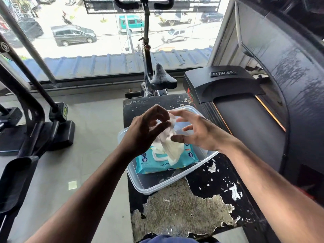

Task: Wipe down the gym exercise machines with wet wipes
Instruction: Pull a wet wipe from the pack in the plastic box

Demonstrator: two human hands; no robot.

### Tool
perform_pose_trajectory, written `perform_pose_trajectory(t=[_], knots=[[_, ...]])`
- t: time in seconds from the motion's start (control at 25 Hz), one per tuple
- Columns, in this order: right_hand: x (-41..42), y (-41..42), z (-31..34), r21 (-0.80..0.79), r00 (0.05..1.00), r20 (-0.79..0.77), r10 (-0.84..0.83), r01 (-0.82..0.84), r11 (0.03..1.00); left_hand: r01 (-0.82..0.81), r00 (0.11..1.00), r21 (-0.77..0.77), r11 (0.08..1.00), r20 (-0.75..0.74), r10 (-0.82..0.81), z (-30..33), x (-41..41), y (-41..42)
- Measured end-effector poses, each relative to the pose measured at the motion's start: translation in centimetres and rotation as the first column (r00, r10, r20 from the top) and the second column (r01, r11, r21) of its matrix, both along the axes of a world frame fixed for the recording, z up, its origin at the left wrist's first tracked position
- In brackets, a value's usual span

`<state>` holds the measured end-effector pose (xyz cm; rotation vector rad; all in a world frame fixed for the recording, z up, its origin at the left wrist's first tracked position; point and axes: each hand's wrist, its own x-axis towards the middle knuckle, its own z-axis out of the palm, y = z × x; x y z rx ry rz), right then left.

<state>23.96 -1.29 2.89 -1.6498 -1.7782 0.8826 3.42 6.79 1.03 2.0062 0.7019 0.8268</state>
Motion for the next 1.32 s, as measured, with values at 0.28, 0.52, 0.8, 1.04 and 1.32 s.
perform_pose_trajectory(t=[0.28, 0.52, 0.8, 1.04, 1.32], knots=[[2.2, 0.4, -0.2, 0.170, 0.983, -0.076, -0.168, 0.179, 0.969, 0.113, 0.990, -0.135, 0.984, -0.065, -0.123, -0.7, -0.9, -0.1], [3.6, 0.2, 0.8, 0.179, 0.923, -0.306, -0.234, 0.297, 0.938, -0.038, 0.986, -0.097, 0.995, -0.166, 0.022, -1.2, -1.1, 0.6], [2.3, 0.6, 1.2, 0.297, 0.962, -0.117, -0.248, 0.272, 0.915, -0.020, 0.950, 0.068, 0.998, -0.311, 0.040, -2.8, -1.3, 1.0], [0.7, 0.6, 2.0, -0.035, 0.879, 0.476, -0.024, 0.046, 0.998, -0.005, 0.911, 0.251, 0.968, -0.398, 0.108, -3.4, -0.6, 0.6], [0.7, 1.0, 2.5, 0.219, 0.887, 0.454, -0.081, -0.023, 0.975, 0.361, 0.702, 0.238, 0.902, -0.706, -0.094, -4.6, 0.3, -1.9]])
